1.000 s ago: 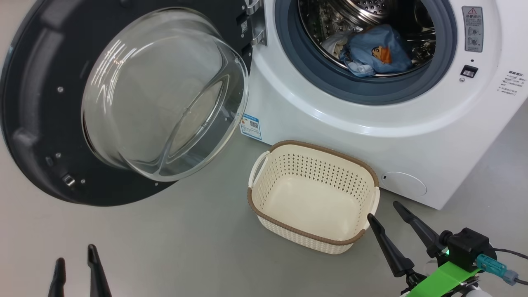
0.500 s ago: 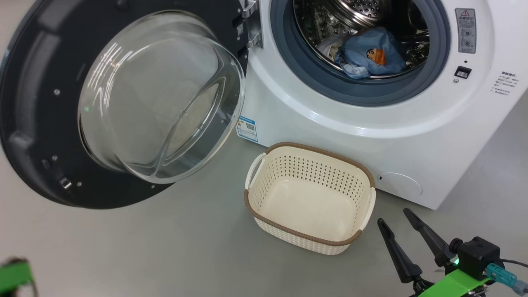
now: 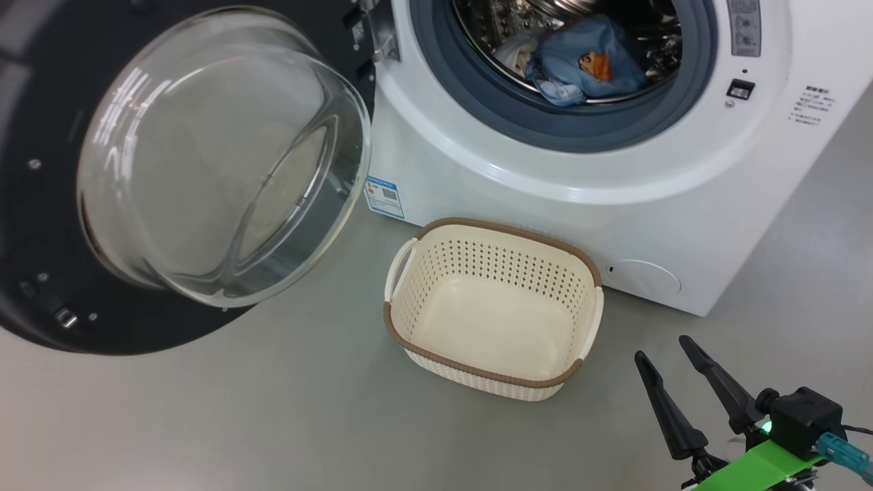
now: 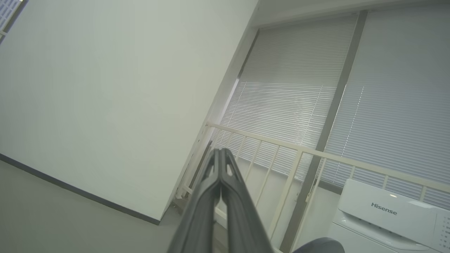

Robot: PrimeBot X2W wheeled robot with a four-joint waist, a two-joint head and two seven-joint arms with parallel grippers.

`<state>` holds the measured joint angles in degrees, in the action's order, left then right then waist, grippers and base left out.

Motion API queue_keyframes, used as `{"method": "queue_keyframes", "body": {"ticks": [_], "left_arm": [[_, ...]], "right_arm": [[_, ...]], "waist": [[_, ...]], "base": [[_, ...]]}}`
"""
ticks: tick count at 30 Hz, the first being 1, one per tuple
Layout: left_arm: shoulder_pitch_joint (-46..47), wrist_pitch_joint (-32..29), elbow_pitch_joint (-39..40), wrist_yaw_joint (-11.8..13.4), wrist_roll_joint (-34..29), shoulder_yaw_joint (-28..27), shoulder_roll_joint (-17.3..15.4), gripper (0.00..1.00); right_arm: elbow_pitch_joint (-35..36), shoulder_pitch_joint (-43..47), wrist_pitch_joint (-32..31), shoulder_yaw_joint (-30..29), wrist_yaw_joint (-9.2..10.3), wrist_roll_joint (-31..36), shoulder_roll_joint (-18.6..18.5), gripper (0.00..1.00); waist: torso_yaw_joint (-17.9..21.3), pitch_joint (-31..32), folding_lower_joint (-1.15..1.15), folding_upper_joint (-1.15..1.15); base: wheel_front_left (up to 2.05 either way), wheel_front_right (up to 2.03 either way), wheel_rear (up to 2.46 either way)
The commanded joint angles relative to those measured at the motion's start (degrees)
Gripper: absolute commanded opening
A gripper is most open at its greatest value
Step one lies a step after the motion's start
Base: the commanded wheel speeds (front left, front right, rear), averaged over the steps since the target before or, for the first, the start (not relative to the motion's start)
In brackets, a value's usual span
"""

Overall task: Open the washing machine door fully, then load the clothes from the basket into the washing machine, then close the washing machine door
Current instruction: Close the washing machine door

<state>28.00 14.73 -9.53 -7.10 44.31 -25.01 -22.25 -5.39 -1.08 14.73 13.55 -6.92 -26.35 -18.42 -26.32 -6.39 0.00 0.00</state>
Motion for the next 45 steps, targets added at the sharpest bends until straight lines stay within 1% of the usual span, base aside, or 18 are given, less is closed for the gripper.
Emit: {"method": "queue_keyframes", "body": {"ticks": [1, 2, 4, 7, 11, 12, 14, 16, 18, 19, 24, 26, 30, 32, 33, 39, 44, 45], "left_arm": [[4.5, 0.3, -3.6, -0.4, 4.4, -1.2, -5.6, 0.00], [4.5, 0.3, -3.6, -0.4, 4.4, -1.2, -5.6, 0.00], [7.0, -0.1, -8.8, -0.4, 7.8, -0.3, -8.5, 0.00], [11.1, -3.7, -16.8, -0.4, 13.9, 0.9, -11.9, 0.00], [15.5, -13.9, -26.0, -0.4, 21.0, 3.8, -15.2, 0.00], [16.4, -15.8, -27.7, -0.4, 22.0, 4.4, -16.1, 0.00], [18.4, -20.4, -31.6, -0.4, 24.8, 5.1, -16.8, 0.00], [19.8, -24.7, -34.9, -0.4, 25.9, 6.3, -17.8, 0.00], [21.0, -29.5, -37.2, -0.4, 27.2, 7.6, -18.2, 0.00], [21.5, -30.9, -38.1, -0.4, 27.4, 8.1, -18.5, 0.00], [23.2, -40.1, -42.1, -0.4, 30.3, 9.7, -17.8, 0.00], [23.5, -42.4, -43.3, -0.2, 30.9, 10.1, -17.9, 0.00], [23.7, -48.0, -44.9, 0.0, 32.4, 10.8, -16.9, 0.00], [23.5, -49.8, -45.1, 0.0, 32.8, 11.0, -16.7, 0.00], [23.4, -52.0, -45.1, 0.0, 33.4, 11.3, -16.3, 0.00], [23.0, -57.3, -43.9, 0.4, 35.0, 11.7, -15.5, 0.00], [22.0, -61.7, -41.3, 0.9, 35.3, 13.0, -15.0, 0.00], [22.0, -61.7, -41.3, 0.9, 35.3, 13.0, -15.0, 0.00]], "right_arm": [[1.6, -0.8, 0.3, 0.7, -0.57, 0.9, -1.0, 1.00], [1.6, -0.8, 0.3, 0.7, -0.57, 0.9, -1.0, 1.00], [1.7, -1.0, 0.3, 0.8, -0.57, 1.0, -1.1, 1.00], [1.8, -1.3, 0.3, 0.7, -0.57, 1.0, -1.2, 1.00], [2.0, -1.5, 0.3, 0.5, -0.57, 1.1, -1.5, 1.00], [2.0, -1.4, 0.3, 0.4, -0.57, 1.2, -1.6, 1.00], [2.1, -1.4, 0.3, 0.3, -0.57, 1.2, -1.8, 1.00], [2.2, -1.6, 0.3, 0.2, -0.57, 1.3, -2.1, 1.00], [2.3, -1.7, 0.3, 0.2, -0.57, 1.3, -2.3, 1.00], [2.4, -1.7, 0.3, 0.3, -0.57, 1.3, -2.4, 1.00], [2.6, -2.1, 0.3, 0.5, -0.57, 1.3, -3.1, 1.00], [2.7, -2.3, 0.3, 0.5, -0.57, 1.3, -3.4, 1.00], [2.9, -2.5, 0.3, 0.5, -0.57, 1.2, -3.9, 1.00], [2.9, -2.6, 0.3, 0.4, -0.57, 1.2, -4.0, 1.00], [2.9, -2.8, 0.3, 0.4, -0.57, 1.2, -4.1, 1.00], [2.6, -3.1, 0.3, 0.1, -0.57, 1.3, -4.0, 1.00], [2.4, -3.1, 0.3, -0.1, -0.57, 1.3, -3.6, 1.00], [2.4, -3.1, 0.3, -0.1, -0.57, 1.3, -3.6, 1.00]], "waist": [[1.0, -1.1, 0.00, 0.00], [1.0, -1.1, 0.00, 0.00], [1.4, -1.6, 0.00, 0.00], [1.8, -2.3, 0.00, 0.00], [2.0, -3.1, 0.00, 0.00], [1.9, -3.4, 0.00, 0.00], [1.8, -3.9, 0.00, 0.00], [1.8, -4.4, 0.00, 0.00], [1.7, -4.9, 0.00, 0.00], [1.7, -5.1, 0.00, 0.00], [1.6, -6.2, 0.00, 0.00], [1.7, -6.6, 0.00, 0.00], [1.8, -7.2, 0.00, 0.00], [1.9, -7.4, 0.00, 0.00], [2.0, -7.6, 0.00, 0.00], [1.8, -7.5, 0.00, 0.00], [1.6, -6.9, 0.00, 0.00], [1.6, -6.9, 0.00, 0.00]], "base": [[0.00, 0.00, 0.00], [0.00, 0.00, 0.00], [0.00, 0.00, 0.00], [0.00, 0.00, 0.00], [0.00, 0.00, 0.00], [0.00, 0.00, 0.00], [0.00, 0.00, 0.00], [0.00, 0.00, 0.00], [0.00, 0.00, 0.00], [0.00, 0.00, 0.00], [0.00, 0.00, 0.00], [0.00, 0.00, 0.00], [0.00, 0.00, 0.00], [0.00, 0.00, 0.00], [0.00, 0.00, 0.00], [0.00, 0.00, 0.00], [0.00, 0.00, 0.00], [0.00, 0.00, 0.00]]}}
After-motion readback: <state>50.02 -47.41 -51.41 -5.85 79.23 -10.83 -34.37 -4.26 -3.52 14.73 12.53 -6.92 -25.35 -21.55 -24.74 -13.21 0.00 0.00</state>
